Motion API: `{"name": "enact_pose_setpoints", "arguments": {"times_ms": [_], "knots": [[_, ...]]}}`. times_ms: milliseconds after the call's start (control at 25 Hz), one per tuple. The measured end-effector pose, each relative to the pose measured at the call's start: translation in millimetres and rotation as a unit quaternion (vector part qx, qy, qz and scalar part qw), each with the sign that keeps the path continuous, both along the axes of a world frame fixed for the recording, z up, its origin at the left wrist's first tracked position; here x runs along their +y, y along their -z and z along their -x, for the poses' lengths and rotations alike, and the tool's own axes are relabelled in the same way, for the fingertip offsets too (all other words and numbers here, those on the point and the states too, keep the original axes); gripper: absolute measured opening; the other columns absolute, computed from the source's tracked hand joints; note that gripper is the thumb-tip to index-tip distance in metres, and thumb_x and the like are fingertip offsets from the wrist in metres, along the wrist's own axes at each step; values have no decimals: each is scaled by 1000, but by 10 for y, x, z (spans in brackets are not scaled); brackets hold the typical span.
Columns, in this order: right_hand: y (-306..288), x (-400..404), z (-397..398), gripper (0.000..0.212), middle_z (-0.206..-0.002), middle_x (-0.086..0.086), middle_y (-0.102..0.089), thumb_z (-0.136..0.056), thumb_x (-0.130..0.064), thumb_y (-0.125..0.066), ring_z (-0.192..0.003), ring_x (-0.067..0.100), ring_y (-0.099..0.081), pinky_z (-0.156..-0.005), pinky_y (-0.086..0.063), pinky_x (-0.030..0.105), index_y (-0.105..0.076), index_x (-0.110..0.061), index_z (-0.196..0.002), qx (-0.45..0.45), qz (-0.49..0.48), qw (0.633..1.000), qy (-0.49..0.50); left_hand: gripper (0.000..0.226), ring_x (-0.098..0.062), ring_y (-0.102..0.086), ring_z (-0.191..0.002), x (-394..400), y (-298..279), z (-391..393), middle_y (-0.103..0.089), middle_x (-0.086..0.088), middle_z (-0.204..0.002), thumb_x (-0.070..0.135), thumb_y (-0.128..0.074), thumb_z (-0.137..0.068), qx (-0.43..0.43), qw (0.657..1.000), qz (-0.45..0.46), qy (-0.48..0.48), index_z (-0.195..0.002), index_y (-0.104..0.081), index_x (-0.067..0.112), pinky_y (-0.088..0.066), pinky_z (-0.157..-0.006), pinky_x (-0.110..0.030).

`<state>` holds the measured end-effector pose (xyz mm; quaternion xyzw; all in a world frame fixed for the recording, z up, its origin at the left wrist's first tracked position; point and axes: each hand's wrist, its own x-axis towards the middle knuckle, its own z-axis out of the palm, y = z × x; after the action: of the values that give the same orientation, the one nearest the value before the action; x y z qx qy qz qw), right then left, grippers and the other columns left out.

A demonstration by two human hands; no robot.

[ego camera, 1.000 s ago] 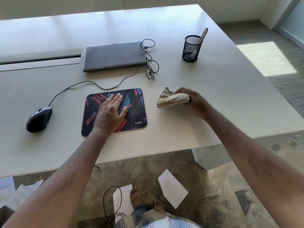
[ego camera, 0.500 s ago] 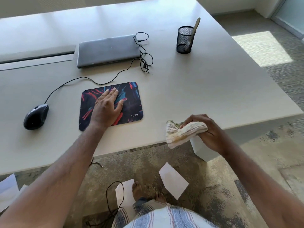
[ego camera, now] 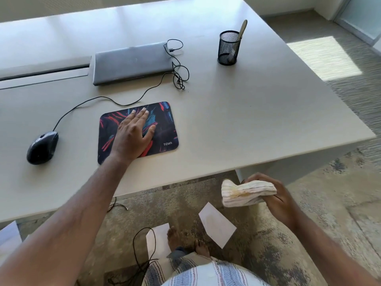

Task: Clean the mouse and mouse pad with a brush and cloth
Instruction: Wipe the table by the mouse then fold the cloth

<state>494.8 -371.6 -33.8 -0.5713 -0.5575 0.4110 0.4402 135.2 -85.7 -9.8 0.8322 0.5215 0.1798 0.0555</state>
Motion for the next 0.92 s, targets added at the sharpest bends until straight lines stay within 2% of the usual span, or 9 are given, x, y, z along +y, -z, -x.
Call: {"name": "enact_pose_setpoints", "arguments": {"times_ms": [120,200,280,400,520,640,720,840,920], "knots": [[-216,145,69,24,-101,16,-74,-94,-4,-54,-94,31,-70,-76,-54,38,-73,-8,-108,108,-8,994,13,60,-28,-35,-151,-55,-130,-97,-47,-10,-157,40,-55,-103,-30,1000,-5,6,-155,-42,12,-27,-123,-45],[-347,280,138,23,-98,20,-69,-91,-1,-54,-92,28,-66,-74,-51,33,-70,0,-107,141,-14,990,11,57,-27,-43,-146,-180,-241,-244,-53,-11,-152,33,-59,-102,-79,997,13,17,-154,-45,14,-31,-120,-41],[-441,434,230,27,-96,13,-70,-87,0,-54,-94,24,-66,-76,-51,30,-73,-3,-106,163,-16,986,26,51,-20,-57,-131,-390,-361,-415,-62,-4,-142,29,-60,-101,-164,985,40,42,-150,-50,17,-41,-112,-35],[-535,646,382,33,-101,4,-75,-87,-3,-56,-99,18,-69,-81,-56,28,-79,-18,-105,244,1,968,62,36,-9,-67,-103,-756,-537,-633,-70,6,-117,13,-59,-102,-323,941,73,73,-138,-56,13,-55,-93,-31],[-675,887,549,25,-105,10,-73,-93,-3,-59,-98,23,-69,-80,-59,31,-76,-12,-109,305,-2,950,64,37,-19,-66,-110,-1012,-657,-700,-64,0,-124,1,-58,-101,-390,908,83,128,-135,-54,12,-57,-90,-36],[-793,1142,712,23,-103,10,-72,-99,-2,-53,-93,20,-70,-76,-60,28,-72,-7,-112,346,18,936,64,60,-21,-50,-138,-951,-724,-580,-45,4,-153,-4,-65,-95,-305,929,31,208,-148,-47,19,-50,-106,-35],[-811,1300,808,33,-104,13,-72,-103,0,-44,-92,21,-69,-76,-62,29,-75,-9,-111,357,36,931,65,69,-16,-37,-148,-778,-756,-477,-34,10,-161,-6,-67,-91,-222,941,-32,253,-151,-45,21,-39,-117,-33],[-820,1548,960,36,-114,22,-70,-104,-1,-41,-97,27,-70,-81,-63,34,-69,-3,-125,379,60,921,61,66,-22,-37,-147,-514,-782,-340,-37,3,-162,4,-71,-90,-130,941,-70,306,-150,-49,20,-39,-118,-40],[-846,1699,1056,38,-118,25,-69,-105,-10,-43,-99,30,-69,-81,-62,37,-59,3,-137,394,71,915,49,59,-23,-40,-146,-374,-785,-257,-46,0,-157,16,-78,-90,-115,937,-75,322,-145,-57,16,-42,-115,-44]]}}
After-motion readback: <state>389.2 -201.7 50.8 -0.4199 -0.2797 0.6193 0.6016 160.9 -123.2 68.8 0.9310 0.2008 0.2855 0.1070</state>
